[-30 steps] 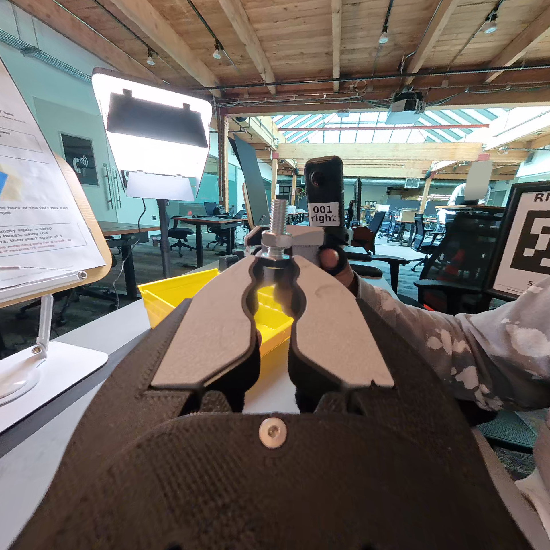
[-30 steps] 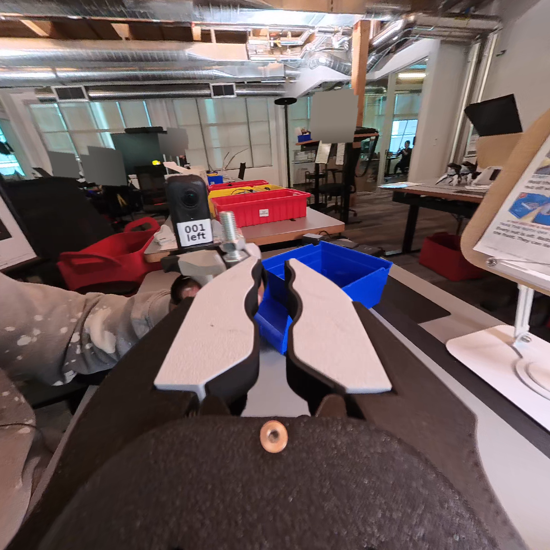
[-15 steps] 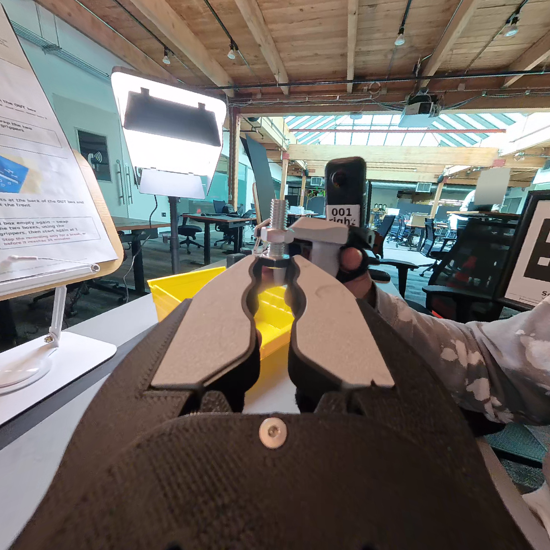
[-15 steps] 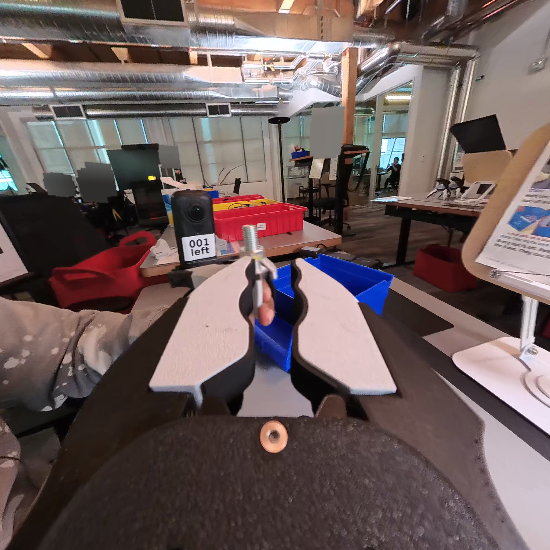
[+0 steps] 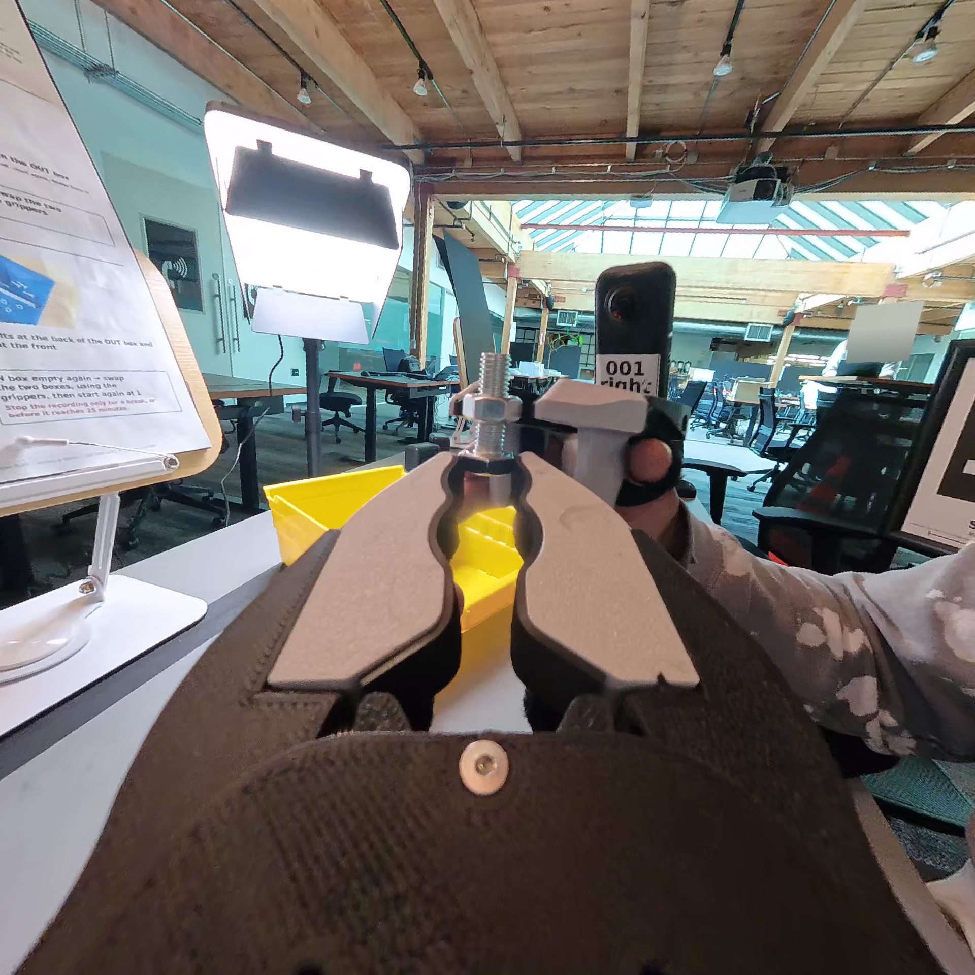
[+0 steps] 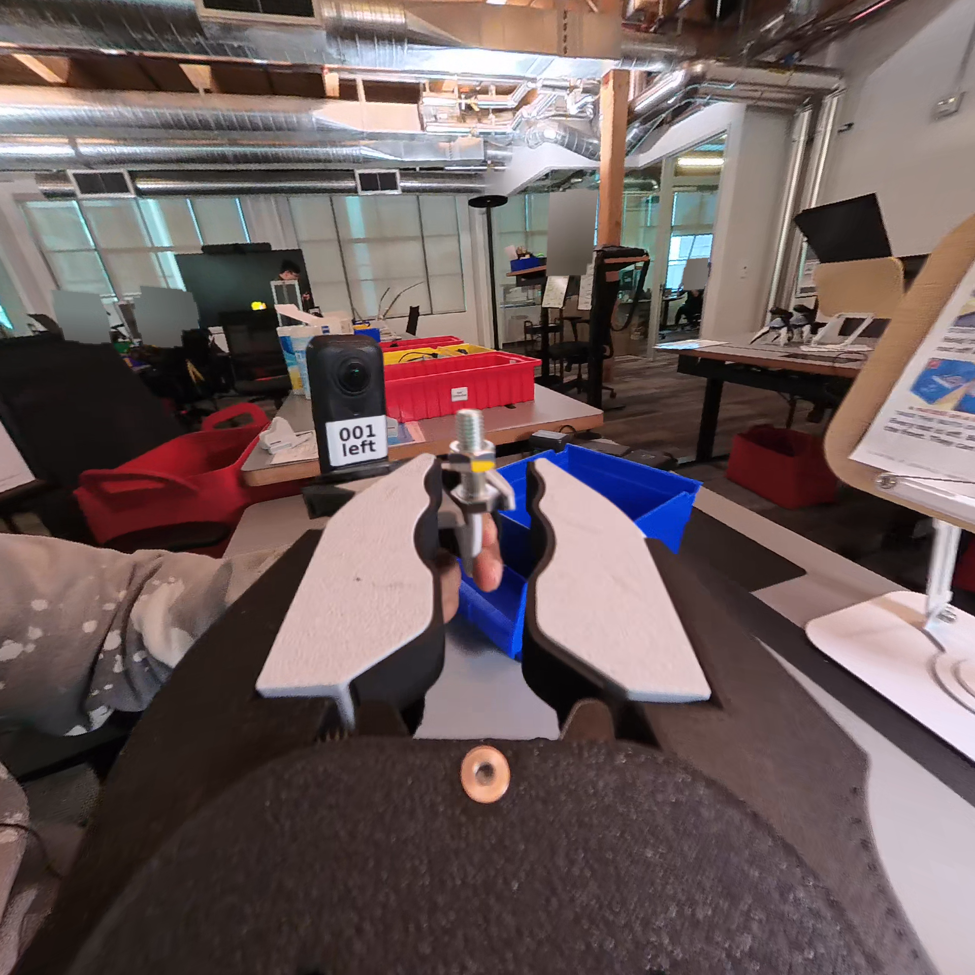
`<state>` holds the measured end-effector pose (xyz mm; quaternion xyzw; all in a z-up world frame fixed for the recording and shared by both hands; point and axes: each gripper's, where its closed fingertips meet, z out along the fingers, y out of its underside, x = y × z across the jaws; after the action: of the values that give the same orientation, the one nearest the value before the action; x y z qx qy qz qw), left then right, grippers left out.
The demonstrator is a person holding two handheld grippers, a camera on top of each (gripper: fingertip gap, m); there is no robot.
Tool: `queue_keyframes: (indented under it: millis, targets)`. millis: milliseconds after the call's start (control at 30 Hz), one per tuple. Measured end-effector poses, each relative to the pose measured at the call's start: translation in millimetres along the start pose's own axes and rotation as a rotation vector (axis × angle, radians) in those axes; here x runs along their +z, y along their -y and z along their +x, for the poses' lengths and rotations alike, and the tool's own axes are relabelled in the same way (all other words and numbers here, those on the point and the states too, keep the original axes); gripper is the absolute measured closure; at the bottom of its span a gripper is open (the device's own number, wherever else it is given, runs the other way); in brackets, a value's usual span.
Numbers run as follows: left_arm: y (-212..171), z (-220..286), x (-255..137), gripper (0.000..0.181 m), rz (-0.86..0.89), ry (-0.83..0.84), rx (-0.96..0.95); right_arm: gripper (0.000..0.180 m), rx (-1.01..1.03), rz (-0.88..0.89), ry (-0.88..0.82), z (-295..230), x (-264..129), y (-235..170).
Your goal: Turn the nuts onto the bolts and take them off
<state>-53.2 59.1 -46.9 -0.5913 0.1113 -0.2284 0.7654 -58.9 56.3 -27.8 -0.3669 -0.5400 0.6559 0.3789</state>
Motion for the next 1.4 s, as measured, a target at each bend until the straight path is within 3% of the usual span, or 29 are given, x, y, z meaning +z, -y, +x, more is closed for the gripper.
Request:
queue_keyframes:
  millis: [133, 167, 233, 400, 533, 567, 600, 633, 867, 1000, 1100, 1400]
  targets:
    - [-0.7, 1.9, 1.2, 0.163, -0.006, 0.005, 0.012, 0.149, 0.012, 0.007, -0.013, 3.0, 1.7, -1.6]
    - [1.3, -0.5, -0.6, 0.163, 0.006, 0.012, 0.009, 0.163, 0.03, 0.015, -0.039, 9.7, -1.7, 0.4]
    - [6.6, -1.0, -3.5, 0.163, 0.023, 0.001, -0.001, 0.17, 0.013, 0.051, -0.113, 25.4, -11.4, 6.5]
    - [4.3, -0.8, -1.8, 0.163, 0.011, 0.011, 0.014, 0.152, 0.004, 0.021, -0.038, 6.6, -3.8, 5.1]
    - [-0.4, 3.1, 1.4, 0.163, -0.004, 0.005, 0.024, 0.149, -0.004, 0.01, -0.034, 0.3, 3.5, 0.6]
    - [0.8, 1.0, 0.5, 0.163, -0.001, 0.016, 0.02, 0.152, 0.004, 0.015, -0.039, 3.5, 1.4, 1.8]
    - [3.5, -0.2, -1.6, 0.163, 0.016, 0.009, 0.012, 0.17, 0.019, 0.024, -0.088, 13.2, -2.7, 3.9]
    - [6.7, -0.5, -3.4, 0.163, 0.03, 0.003, 0.002, 0.17, 0.008, 0.042, -0.129, 21.8, -7.6, 6.9]
    - [0.1, 0.1, 0.2, 0.162, 0.0, 0.014, 0.017, 0.15, -0.004, 0.01, -0.04, -0.7, 2.6, 2.8]
    - [-1.1, 1.2, 1.1, 0.163, -0.009, 0.012, 0.015, 0.15, 0.02, 0.013, -0.043, 4.4, 1.0, 2.7]
    - [4.4, -1.1, -2.4, 0.163, 0.021, 0.001, -0.012, 0.17, 0.001, 0.036, -0.158, 25.3, -8.5, 6.4]
    - [-0.2, 0.9, 0.8, 0.163, 0.0, 0.019, 0.019, 0.15, 0.03, 0.021, -0.048, 2.9, 3.2, 2.0]
